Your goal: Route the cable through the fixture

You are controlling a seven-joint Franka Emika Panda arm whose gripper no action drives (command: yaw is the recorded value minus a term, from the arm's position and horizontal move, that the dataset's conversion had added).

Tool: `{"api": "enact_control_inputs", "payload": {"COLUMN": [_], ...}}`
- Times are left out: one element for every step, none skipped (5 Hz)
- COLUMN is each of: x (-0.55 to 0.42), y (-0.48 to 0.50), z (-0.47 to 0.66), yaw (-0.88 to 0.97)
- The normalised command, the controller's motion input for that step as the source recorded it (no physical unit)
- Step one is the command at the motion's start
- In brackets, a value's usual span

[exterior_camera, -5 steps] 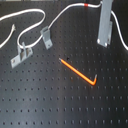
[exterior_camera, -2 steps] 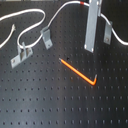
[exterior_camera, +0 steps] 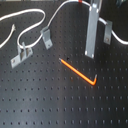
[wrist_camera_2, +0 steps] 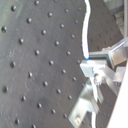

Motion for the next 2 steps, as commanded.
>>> {"api": "enact_control_inputs", "payload": {"x": [-0.208, -0.213], "y": [0.132, 0.238], "z": [0.28, 0.09], "yaw": [-0.50, -0.25]}}
